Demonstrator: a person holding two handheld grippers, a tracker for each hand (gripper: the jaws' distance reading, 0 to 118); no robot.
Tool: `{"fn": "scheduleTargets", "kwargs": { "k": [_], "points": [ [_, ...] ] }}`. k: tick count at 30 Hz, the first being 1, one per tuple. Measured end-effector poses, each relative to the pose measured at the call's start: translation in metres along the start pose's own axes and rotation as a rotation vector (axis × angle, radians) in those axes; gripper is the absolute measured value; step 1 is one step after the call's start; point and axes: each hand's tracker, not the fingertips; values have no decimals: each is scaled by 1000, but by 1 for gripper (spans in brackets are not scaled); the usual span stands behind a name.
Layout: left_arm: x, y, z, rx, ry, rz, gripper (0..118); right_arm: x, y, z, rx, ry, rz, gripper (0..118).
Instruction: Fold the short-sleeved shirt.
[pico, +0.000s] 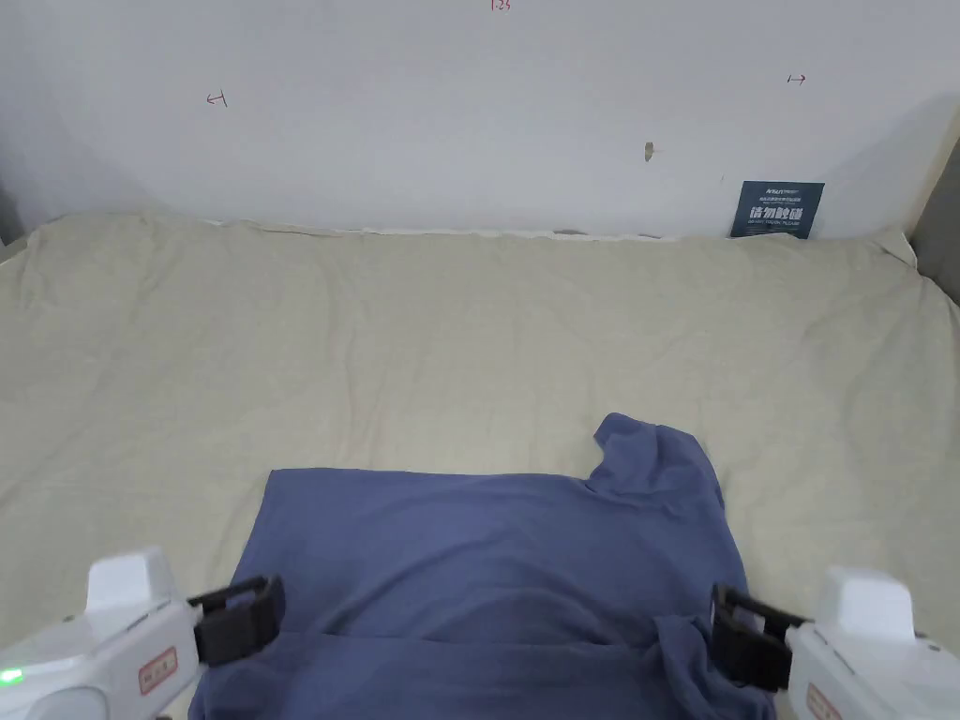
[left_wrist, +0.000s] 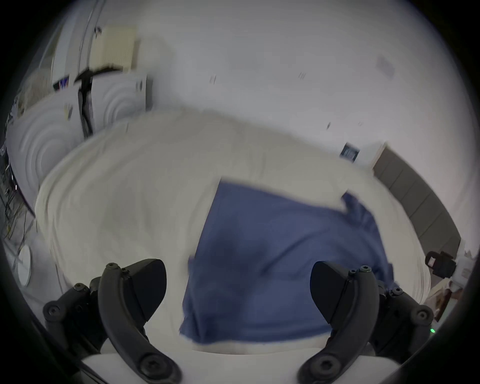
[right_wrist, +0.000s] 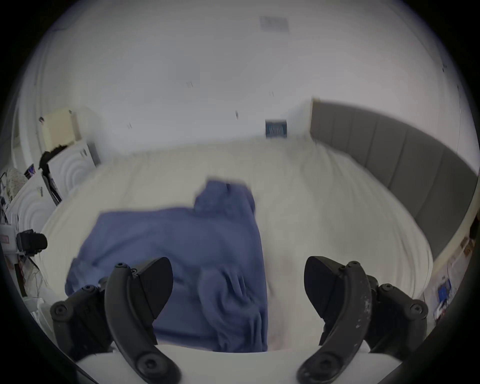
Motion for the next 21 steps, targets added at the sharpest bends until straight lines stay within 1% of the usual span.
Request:
{"fn": "scheduleTargets", "kwargs": {
  "k": [3,5,7,8,10,11,12,13,14,15,16,18,21],
  "points": [
    [28,26,23,186,-2,-79,114,-13,31,20,166,4,39,106],
    [43,36,33,288,17,-119,114,-20,43,22,247,-7,62,106],
    [48,40,27,355,22,-151,109,-28,50,27,314,-42,86,106],
    [52,41,27,376,26,-163,103,-35,58,33,336,-58,95,106],
    [60,42,27,422,34,-182,72,-40,61,34,361,-71,106,103],
    [66,45,32,428,35,-184,52,-43,62,35,369,-72,107,95],
    [67,44,30,436,32,-181,20,-46,64,37,376,-73,106,73],
    [69,43,27,440,27,-184,0,-47,64,36,384,-69,103,44],
    [73,42,19,438,13,-194,0,-48,64,33,387,-70,102,13],
    [72,42,13,436,7,-196,0,-48,66,30,382,-75,102,2],
    [72,42,9,431,-8,-199,0,-48,66,28,372,-88,92,2],
    [76,44,0,414,-5,-201,0,-48,69,22,367,-59,100,1],
    [75,53,-20,370,-5,-210,0,-47,74,10,363,-70,112,1]
  ]
}}
